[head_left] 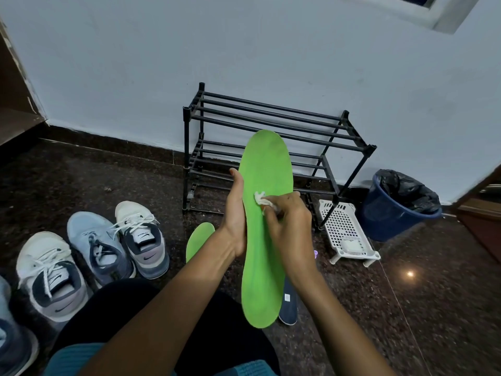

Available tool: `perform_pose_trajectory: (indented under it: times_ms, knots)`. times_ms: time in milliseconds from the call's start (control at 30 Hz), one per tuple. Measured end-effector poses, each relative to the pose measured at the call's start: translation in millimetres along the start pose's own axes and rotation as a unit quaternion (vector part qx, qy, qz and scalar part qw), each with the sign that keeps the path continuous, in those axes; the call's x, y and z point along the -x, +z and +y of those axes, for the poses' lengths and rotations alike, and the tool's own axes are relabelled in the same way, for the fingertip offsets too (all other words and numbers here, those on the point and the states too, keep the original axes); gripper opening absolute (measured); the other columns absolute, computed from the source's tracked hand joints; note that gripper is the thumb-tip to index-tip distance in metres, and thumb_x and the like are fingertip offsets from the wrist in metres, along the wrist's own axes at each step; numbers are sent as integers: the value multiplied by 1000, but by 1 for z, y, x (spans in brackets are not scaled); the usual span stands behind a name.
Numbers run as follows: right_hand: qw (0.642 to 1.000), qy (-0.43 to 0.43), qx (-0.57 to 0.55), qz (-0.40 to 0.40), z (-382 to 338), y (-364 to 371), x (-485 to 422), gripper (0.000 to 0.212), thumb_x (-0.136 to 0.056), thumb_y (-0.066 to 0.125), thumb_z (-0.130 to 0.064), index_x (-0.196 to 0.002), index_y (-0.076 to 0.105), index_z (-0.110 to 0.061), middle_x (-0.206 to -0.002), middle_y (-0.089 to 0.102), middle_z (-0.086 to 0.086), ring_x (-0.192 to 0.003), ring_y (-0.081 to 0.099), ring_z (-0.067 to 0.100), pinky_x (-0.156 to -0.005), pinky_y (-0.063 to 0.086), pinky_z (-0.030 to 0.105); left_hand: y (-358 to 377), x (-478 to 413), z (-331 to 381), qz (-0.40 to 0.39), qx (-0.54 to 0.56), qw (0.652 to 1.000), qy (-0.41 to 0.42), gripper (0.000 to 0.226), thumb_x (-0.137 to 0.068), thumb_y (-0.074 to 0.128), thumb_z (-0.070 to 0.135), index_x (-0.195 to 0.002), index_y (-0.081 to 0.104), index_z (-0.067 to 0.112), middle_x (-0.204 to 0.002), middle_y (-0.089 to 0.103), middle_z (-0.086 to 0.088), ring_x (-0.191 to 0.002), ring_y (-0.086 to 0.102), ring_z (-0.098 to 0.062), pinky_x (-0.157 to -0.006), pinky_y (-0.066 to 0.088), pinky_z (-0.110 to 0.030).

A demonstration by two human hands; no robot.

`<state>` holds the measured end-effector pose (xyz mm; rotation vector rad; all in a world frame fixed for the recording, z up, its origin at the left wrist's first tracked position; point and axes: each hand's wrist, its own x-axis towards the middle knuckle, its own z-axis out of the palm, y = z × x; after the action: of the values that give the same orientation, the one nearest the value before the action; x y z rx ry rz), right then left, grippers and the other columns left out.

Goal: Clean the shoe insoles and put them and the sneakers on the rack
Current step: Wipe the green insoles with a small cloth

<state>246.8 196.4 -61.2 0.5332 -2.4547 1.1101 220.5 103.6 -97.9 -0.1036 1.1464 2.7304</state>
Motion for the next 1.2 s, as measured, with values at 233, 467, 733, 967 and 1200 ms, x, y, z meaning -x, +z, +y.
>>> perform_pose_trajectory:
  times_ms: [233, 467, 733, 967, 1200]
  knots:
    - [997, -37, -39, -49, -7, 4, 25, 14, -80, 59, 2, -88, 70, -3, -77, 55, 6, -70, 49, 14, -67, 33, 4, -3, -2, 4, -7, 40, 999, 21, 101, -79, 17, 82, -130, 53, 2, -121, 60, -27, -100, 64, -35, -89, 51, -45]
    - [999, -26, -10, -28, 0, 3, 5, 17, -82, 58, 6, -93, 69, -1, -80, 49, 3, -71, 43, 7, -67, 32, 1, 0, -2, 1, -2, 6, 1000, 3, 106, -71, 29, 87, -130, 52, 3, -128, 56, -25, -120, 54, -36, -110, 33, -49]
    - [997, -19, -3, -70, -3, 7, 7, 22, -83, 55, 6, -99, 68, -1, -84, 49, 5, -79, 48, 20, -69, 30, 19, -8, -6, -2, 0, 34, 999, 2, 103, -75, 26, 86, -134, 48, 5, -129, 55, -26, -119, 54, -38, -107, 36, -50]
    - [998, -30, -18, -56, -4, 4, 13, 18, -80, 57, 3, -92, 70, -2, -82, 56, 11, -74, 48, 16, -65, 32, 7, 0, -2, 1, 9, 21, 1000, 15, 102, -71, 29, 85, -132, 51, 6, -126, 56, -28, -116, 56, -40, -102, 42, -51]
    - [1000, 9, -1, -21, -1, 8, -20, 21, -86, 55, 1, -103, 67, -3, -87, 48, 3, -82, 47, 15, -68, 31, 14, -1, -3, -6, 6, 5, 1000, -4, 106, -68, 32, 85, -133, 50, 3, -135, 50, -24, -124, 51, -35, -106, 38, -47]
